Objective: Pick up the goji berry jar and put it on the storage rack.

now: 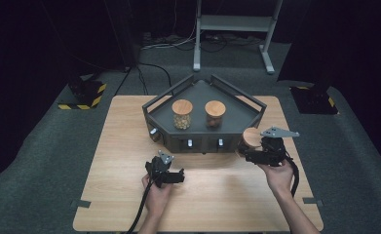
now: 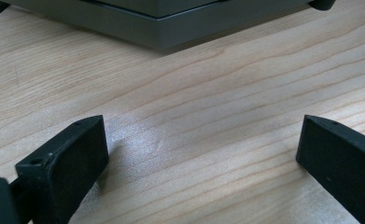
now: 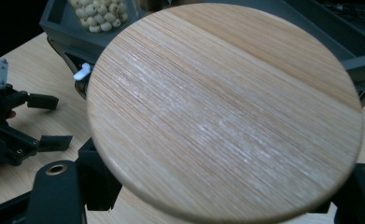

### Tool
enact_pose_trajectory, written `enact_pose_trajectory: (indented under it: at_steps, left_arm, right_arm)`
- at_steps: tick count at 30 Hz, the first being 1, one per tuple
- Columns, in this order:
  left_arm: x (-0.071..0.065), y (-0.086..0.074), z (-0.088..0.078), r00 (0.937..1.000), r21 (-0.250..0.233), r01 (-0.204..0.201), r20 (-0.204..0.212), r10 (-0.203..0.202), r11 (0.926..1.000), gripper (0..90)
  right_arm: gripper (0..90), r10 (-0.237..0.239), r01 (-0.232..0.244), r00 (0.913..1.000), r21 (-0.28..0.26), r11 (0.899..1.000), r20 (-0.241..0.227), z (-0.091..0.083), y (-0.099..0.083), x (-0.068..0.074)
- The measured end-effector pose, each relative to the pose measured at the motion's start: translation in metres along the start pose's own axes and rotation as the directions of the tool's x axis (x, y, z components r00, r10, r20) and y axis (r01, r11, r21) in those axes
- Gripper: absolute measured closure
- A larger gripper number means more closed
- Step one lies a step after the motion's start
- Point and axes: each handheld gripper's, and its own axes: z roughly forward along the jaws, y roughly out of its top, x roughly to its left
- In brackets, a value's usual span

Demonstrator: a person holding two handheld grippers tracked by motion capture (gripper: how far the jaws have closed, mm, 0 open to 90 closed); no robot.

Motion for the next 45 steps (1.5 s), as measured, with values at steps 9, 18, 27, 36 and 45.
enact_pose_trajectory:
  at_steps: [9,18,27,36,45]
  left_arm:
    - [0.0,0.0,0.0,1.0,0.0,-0.001,0.001,0.001,1.0,2.1]
    - [0.0,0.0,0.0,1.0,0.0,-0.001,0.001,0.001,1.0,2.1]
    - [0.0,0.0,0.0,1.0,0.0,-0.001,0.001,0.001,1.0,2.1]
    - [0.0,0.0,0.0,1.0,0.0,-0.001,0.001,0.001,1.0,2.1]
    - [0.0,0.0,0.0,1.0,-0.001,0.0,0.001,0.0,1.0,2.1]
  right_arm:
    - [25.2,-0.004,0.004,0.9998,-0.003,1.0,0.017,0.0,0.018,0.001]
    - [25.2,0.032,-0.032,0.9993,-0.007,0.999,0.021,0.001,0.038,-0.006]
    - [25.2,0.09,-0.091,0.9945,0.007,0.996,0.052,0.011,0.058,-0.014]
    - [25.2,0.102,-0.105,0.9893,0.025,0.994,0.105,0.027,0.071,-0.011]
    - [25.2,0.064,-0.074,0.9783,0.044,0.996,0.197,0.048,0.087,0.0]
